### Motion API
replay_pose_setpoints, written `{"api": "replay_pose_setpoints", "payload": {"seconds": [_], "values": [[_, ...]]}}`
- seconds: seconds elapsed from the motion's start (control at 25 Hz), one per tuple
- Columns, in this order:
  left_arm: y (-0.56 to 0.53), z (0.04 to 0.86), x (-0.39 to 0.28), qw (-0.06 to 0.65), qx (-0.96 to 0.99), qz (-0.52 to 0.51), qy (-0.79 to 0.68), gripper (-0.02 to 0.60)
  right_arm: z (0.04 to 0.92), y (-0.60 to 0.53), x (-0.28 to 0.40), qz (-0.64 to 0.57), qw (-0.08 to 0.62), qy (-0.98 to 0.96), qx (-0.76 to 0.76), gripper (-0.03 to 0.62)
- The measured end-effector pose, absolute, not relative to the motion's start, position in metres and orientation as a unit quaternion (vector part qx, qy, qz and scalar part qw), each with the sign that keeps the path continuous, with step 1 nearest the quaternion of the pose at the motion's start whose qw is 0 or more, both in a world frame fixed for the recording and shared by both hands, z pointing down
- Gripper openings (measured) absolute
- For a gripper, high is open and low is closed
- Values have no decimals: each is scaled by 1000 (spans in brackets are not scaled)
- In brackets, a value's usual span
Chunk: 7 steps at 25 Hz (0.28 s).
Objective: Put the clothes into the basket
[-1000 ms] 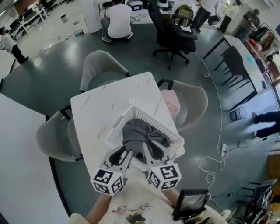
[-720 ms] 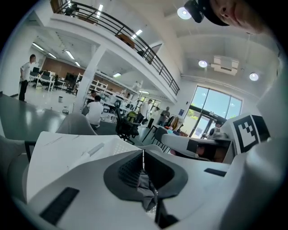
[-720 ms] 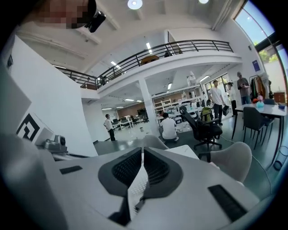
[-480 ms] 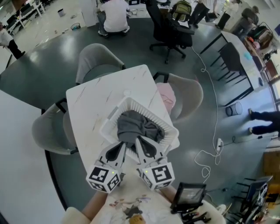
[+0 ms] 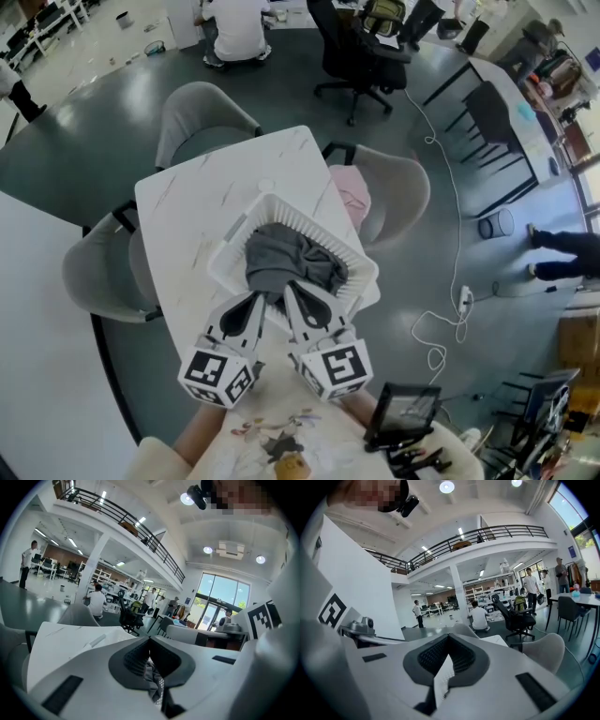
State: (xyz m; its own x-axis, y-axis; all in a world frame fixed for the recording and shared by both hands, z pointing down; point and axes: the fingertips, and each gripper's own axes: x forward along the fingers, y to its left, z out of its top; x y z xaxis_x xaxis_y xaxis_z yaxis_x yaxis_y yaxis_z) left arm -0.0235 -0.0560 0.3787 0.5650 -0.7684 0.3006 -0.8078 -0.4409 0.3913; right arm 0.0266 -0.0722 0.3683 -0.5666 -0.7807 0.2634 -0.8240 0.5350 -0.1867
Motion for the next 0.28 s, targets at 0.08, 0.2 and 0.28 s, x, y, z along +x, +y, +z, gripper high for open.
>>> {"api": "replay_pose_setpoints", "payload": {"seconds": [0.08, 0.2, 0.28], "values": [[-54, 381, -23, 254, 848, 38, -463, 11, 370, -71, 27, 151, 73, -871, 461, 8], [-52, 382, -23, 257, 848, 37, -462, 11, 370, -70, 28, 151, 72, -871, 462, 8], [-51, 382, -22, 259, 847, 37, -462, 11, 369, -69, 27, 149, 72, -872, 460, 8]]}}
